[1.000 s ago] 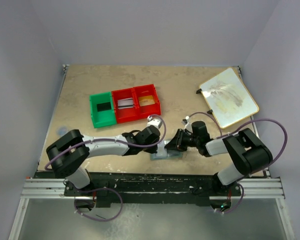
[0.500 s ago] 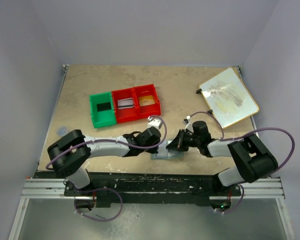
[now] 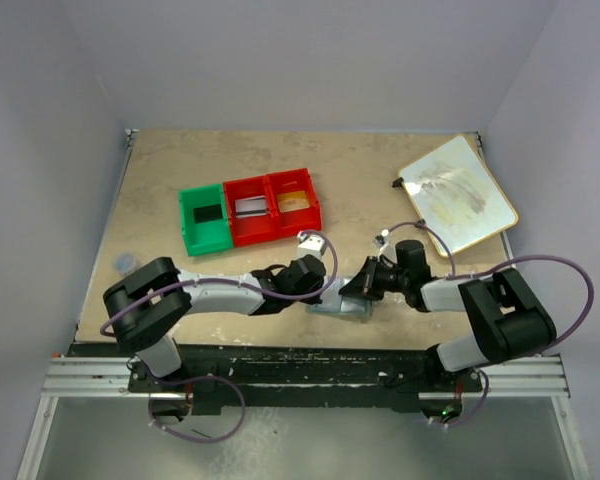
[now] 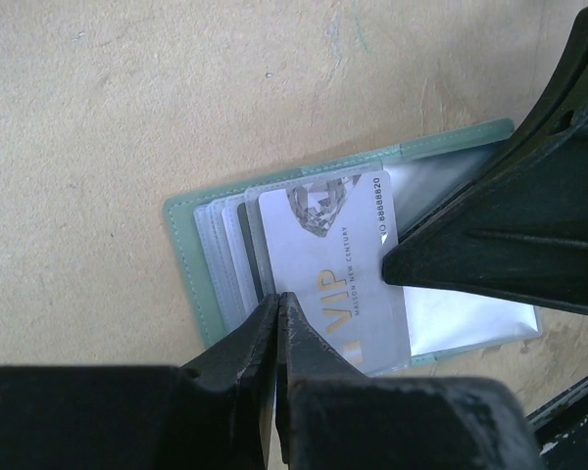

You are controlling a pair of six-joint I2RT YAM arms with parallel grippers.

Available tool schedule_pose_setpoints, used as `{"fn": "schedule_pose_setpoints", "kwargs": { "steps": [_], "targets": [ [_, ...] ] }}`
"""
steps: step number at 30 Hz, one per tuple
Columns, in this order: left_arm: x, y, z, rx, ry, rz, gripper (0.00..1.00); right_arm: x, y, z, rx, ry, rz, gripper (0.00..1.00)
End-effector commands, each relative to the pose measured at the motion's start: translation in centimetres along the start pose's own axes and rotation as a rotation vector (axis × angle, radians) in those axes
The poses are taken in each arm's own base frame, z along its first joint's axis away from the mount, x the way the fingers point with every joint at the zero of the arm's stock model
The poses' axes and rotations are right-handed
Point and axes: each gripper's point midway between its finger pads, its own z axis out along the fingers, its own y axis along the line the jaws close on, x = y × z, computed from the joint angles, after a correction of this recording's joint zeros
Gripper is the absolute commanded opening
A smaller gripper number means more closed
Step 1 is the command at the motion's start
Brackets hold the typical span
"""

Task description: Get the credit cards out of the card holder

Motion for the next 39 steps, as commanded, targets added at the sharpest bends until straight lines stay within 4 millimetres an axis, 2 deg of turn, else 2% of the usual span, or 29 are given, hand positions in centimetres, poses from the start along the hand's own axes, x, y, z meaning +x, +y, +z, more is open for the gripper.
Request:
{"fn": "schedule_pose_setpoints", "kwargs": {
  "steps": [1, 12, 17, 21, 24, 27, 32, 39],
  "targets": [
    [7.3, 7.3, 0.1, -0.239, 0.219, 0.112, 0.00, 0.4, -1.2, -0.9, -0.010, 0.036, -0.030, 0.00],
    [7.6, 6.9, 0.4, -0.228, 0.228, 0.116, 0.00, 0.2, -1.1, -1.5, -0.072, 0.021, -0.004, 0.00],
    [7.6, 6.9, 0.4, -0.228, 0.229, 0.116, 0.00, 0.1, -3.5, -1.9, 0.042, 0.011, 0.006, 0.00],
    [7.3, 6.7, 0.3, -0.222, 0.222, 0.115, 0.00, -0.2, -3.9, -2.4, 0.050, -0.005, 0.012, 0.00],
    [6.1, 5.9, -0.1, -0.206, 0.196, 0.102, 0.00, -0.4, -3.4, -2.2, 0.017, -0.008, 0.023, 0.00],
    [3.4, 4.3, -1.2, -0.175, 0.141, 0.090, 0.00, -0.5, -3.4, -2.1, 0.016, -0.017, 0.038, 0.00],
    [-1.8, 0.4, -3.1, -0.066, 0.028, 0.059, 0.12, -0.6, -3.4, -2.2, 0.026, -0.020, 0.037, 0.00],
    [-4.3, -5.6, -3.2, 0.170, -0.002, 0.033, 0.14, -0.6, -3.3, -2.2, 0.013, -0.033, 0.045, 0.00]
  ]
}}
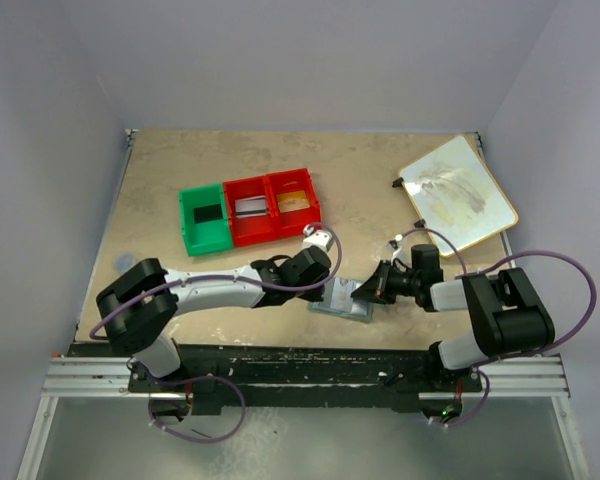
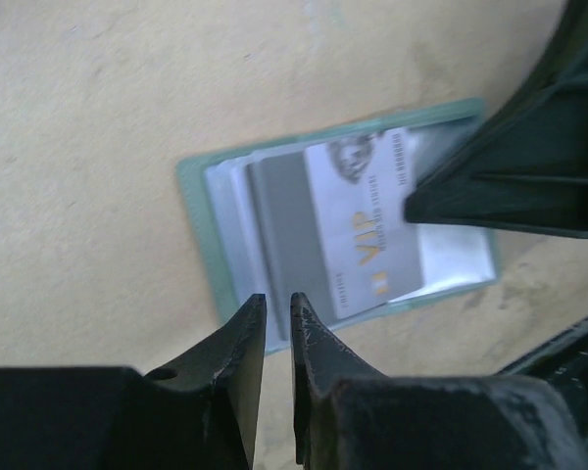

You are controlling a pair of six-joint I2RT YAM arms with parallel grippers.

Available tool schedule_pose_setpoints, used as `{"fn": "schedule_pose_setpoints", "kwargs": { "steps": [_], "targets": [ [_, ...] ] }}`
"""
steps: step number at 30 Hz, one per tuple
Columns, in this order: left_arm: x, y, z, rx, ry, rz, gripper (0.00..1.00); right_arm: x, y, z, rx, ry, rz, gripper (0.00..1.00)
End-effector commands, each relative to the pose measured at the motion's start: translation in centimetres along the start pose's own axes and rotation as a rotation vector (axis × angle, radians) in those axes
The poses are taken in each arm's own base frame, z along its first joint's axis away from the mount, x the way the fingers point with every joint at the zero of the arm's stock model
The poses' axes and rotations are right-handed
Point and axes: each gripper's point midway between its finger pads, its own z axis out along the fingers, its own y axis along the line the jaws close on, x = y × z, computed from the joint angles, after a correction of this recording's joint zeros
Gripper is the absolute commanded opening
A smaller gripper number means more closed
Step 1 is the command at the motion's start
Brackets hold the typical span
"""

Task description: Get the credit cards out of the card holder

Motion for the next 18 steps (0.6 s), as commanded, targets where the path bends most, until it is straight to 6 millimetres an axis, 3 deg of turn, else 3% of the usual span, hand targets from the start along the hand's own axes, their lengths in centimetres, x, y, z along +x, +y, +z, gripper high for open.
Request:
{"fn": "schedule_pose_setpoints", "kwargs": {
  "steps": [1, 4, 8, 14, 18],
  "targets": [
    [-3.3, -5.1, -1.0, 0.200, -0.063, -0.003, 0.14, -0.3, -0.2, -0.1, 0.003, -0.032, 0.000, 0.00],
    [-2.3, -5.8, 0.3, 0.227, -0.023, 0.010, 0.14, -0.3, -0.1, -0.2, -0.002, -0.045, 0.005, 0.00],
    [-0.6, -5.2, 2.3, 0.202, 0.013, 0.011, 0.12, -0.4, 0.1, -0.3, -0.009, -0.067, 0.011, 0.02],
    [2.1, -1.5, 4.3, 0.029, 0.079, 0.033, 0.04, -0.8, 0.8, -0.4, -0.051, -0.114, 0.021, 0.08],
    [3.2, -0.8, 4.4, 0.018, 0.099, 0.033, 0.02, -0.8, 1.0, -0.3, -0.069, -0.117, 0.020, 0.18]
  ]
}}
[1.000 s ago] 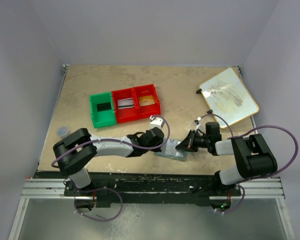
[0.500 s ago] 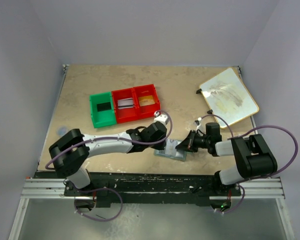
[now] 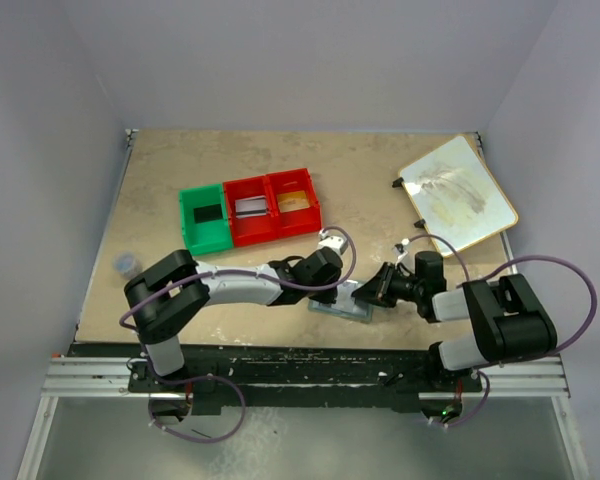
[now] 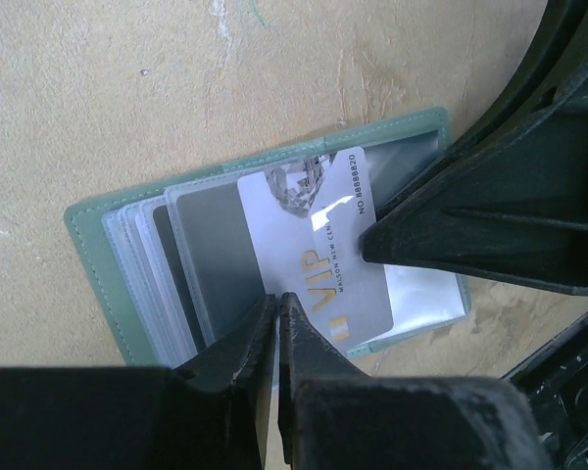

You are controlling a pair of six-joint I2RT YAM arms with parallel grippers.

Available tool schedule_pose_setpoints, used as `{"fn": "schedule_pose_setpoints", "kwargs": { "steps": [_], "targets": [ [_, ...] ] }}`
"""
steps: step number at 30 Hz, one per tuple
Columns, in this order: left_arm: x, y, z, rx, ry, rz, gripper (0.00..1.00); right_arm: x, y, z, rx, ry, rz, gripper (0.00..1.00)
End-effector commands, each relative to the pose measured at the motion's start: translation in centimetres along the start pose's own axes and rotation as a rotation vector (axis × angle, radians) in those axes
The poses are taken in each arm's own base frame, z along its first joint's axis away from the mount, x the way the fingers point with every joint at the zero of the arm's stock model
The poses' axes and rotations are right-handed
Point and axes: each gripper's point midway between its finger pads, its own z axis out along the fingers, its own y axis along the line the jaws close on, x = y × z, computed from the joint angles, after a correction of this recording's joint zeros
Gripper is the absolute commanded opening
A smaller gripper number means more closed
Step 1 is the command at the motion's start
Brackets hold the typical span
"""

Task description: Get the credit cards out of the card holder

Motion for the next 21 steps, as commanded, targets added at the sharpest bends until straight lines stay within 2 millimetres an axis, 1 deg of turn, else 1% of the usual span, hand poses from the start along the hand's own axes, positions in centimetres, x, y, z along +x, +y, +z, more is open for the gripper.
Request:
{"fn": "schedule_pose_setpoints", "kwargs": {
  "steps": [1, 3, 8, 10, 12, 15, 16, 18, 19, 21],
  "targets": [
    [3.1, 2.8, 0.6, -0.093, 0.074, 0.028, 0.02, -0.9, 1.2, 0.2, -0.061, -0.042, -0.028, 0.20],
    [3.5, 3.1, 0.6, -0.098, 0.079, 0.026, 0.02, -0.8, 1.7, 0.3, -0.096, -0.032, -0.028, 0.21],
    [4.1, 3.8, 0.3, -0.114, 0.082, 0.023, 0.00, -0.4, 1.8, 0.8, -0.125, -0.026, 0.004, 0.23],
    [4.1, 3.9, 0.2, -0.116, 0.081, 0.021, 0.00, -0.1, 1.8, 1.2, -0.123, -0.012, 0.003, 0.24],
    [4.0, 3.9, 0.1, -0.116, 0.078, 0.020, 0.00, 0.2, 2.2, 1.8, -0.131, 0.009, -0.009, 0.23],
    [3.8, 4.0, 0.0, -0.124, 0.072, 0.020, 0.00, 0.3, 2.5, 2.1, -0.127, -0.004, -0.003, 0.13],
    [3.7, 4.1, -0.1, -0.130, 0.068, 0.022, 0.00, 0.7, 2.4, 2.0, -0.125, 0.009, 0.008, 0.11],
    [3.3, 4.3, -0.4, -0.143, 0.055, 0.022, 0.00, 1.2, 2.2, 1.7, -0.119, 0.017, 0.027, 0.02],
    [3.2, 4.4, -0.5, -0.149, 0.052, 0.022, 0.00, 1.3, 1.9, 1.6, -0.105, 0.015, 0.034, 0.00],
    [3.1, 4.4, -0.7, -0.154, 0.046, 0.023, 0.00, 1.5, 1.4, 1.5, -0.073, 0.017, 0.031, 0.00]
  ]
}}
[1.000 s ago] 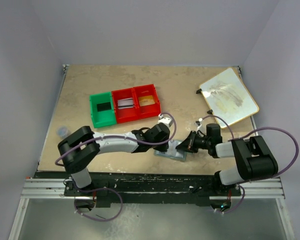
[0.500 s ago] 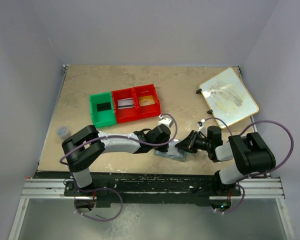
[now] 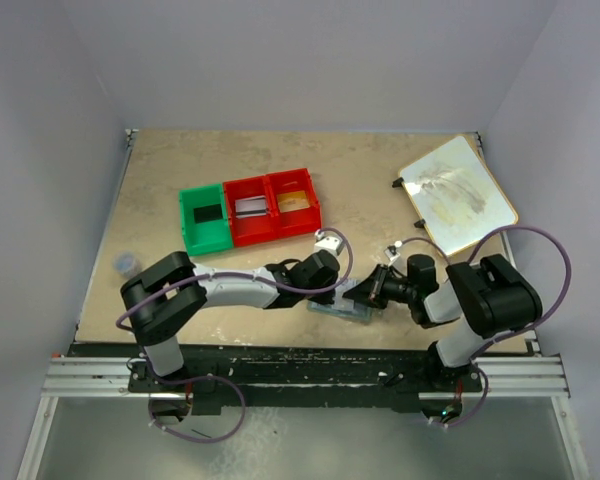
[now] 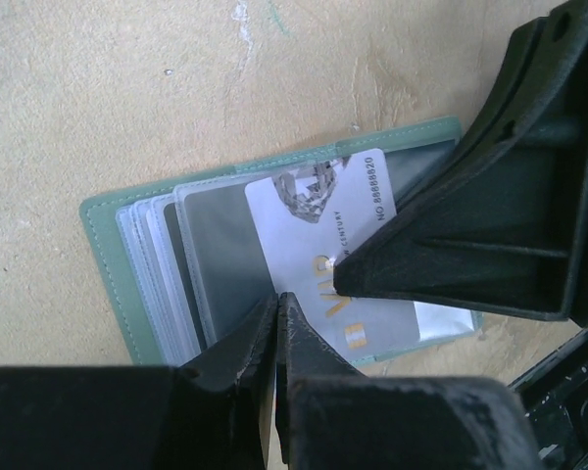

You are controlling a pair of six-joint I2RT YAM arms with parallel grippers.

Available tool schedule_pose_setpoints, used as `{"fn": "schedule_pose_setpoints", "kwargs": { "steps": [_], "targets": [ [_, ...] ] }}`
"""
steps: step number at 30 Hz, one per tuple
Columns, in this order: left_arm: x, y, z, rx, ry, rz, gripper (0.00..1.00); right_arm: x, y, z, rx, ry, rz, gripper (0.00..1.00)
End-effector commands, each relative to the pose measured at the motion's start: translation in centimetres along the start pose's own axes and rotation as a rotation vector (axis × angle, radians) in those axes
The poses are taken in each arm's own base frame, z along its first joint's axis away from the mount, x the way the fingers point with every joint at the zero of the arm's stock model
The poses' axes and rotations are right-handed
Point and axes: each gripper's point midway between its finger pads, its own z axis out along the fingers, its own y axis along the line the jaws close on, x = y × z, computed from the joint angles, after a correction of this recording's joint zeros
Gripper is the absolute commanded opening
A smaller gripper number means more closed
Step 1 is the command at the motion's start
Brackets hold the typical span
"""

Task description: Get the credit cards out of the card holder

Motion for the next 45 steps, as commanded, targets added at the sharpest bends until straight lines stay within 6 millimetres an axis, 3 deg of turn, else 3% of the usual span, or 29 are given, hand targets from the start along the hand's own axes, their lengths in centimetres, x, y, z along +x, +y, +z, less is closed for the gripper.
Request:
{"fn": "schedule_pose_setpoints", "kwargs": {
  "steps": [1, 6, 9, 13, 16, 20, 24, 26, 29, 32, 35, 39, 45],
  "targets": [
    [3.0, 4.0, -0.7, -0.143, 0.083, 0.044, 0.00, 0.3, -0.3, -0.4, 0.037, -0.002, -0.018, 0.00],
    [3.1, 4.4, -0.7, -0.155, 0.086, 0.046, 0.00, -1.5, -1.6, -1.6, 0.175, -0.046, -0.081, 0.00],
    [3.0, 4.4, -0.8, -0.156, 0.079, 0.042, 0.00, -3.6, -0.7, -2.8, 0.245, -0.124, -0.145, 0.00],
    [1.7, 3.4, -1.5, -0.123, 0.044, 0.023, 0.03, -5.0, 2.1, -3.8, 0.219, -0.180, -0.217, 0.00],
    [-1.0, 2.2, -3.2, -0.090, -0.040, -0.006, 0.15, -6.4, 3.4, -5.0, 0.257, -0.231, -0.285, 0.00],
    [-5.3, 1.3, -6.5, -0.074, -0.176, -0.033, 0.28, -10.1, 7.9, -6.6, 0.238, -0.371, -0.439, 0.00],
    [-7.8, 3.8, -9.4, -0.173, -0.283, -0.069, 0.44, -11.9, 12.2, -6.6, 0.145, -0.406, -0.576, 0.00],
    [-8.6, 6.1, -10.9, -0.231, -0.343, -0.118, 0.51, -12.4, 14.0, -5.6, 0.123, -0.397, -0.657, 0.00],
    [-8.0, 10.2, -12.5, -0.341, -0.382, -0.191, 0.52, -12.7, 16.2, -2.7, 0.172, -0.367, -0.809, 0.00],
    [-6.5, 14.5, -14.7, -0.500, -0.422, -0.257, 0.55, -14.0, 18.4, 0.1, 0.191, -0.368, -0.895, 0.00],
    [-4.9, 17.7, -17.3, -0.616, -0.469, -0.336, 0.56, -14.8, 22.4, 2.4, 0.162, -0.401, -1.034, 0.00],
    [-2.6, 20.8, -20.2, -0.711, -0.530, -0.468, 0.56, -14.8, 26.0, 6.2, 0.104, -0.388, -1.191, 0.00],
    [-0.2, 23.5, -23.1, -0.800, -0.578, -0.578, 0.57, -14.3, 28.5, 12.5, 0.075, -0.304, -1.405, 0.00]
  ]
}}
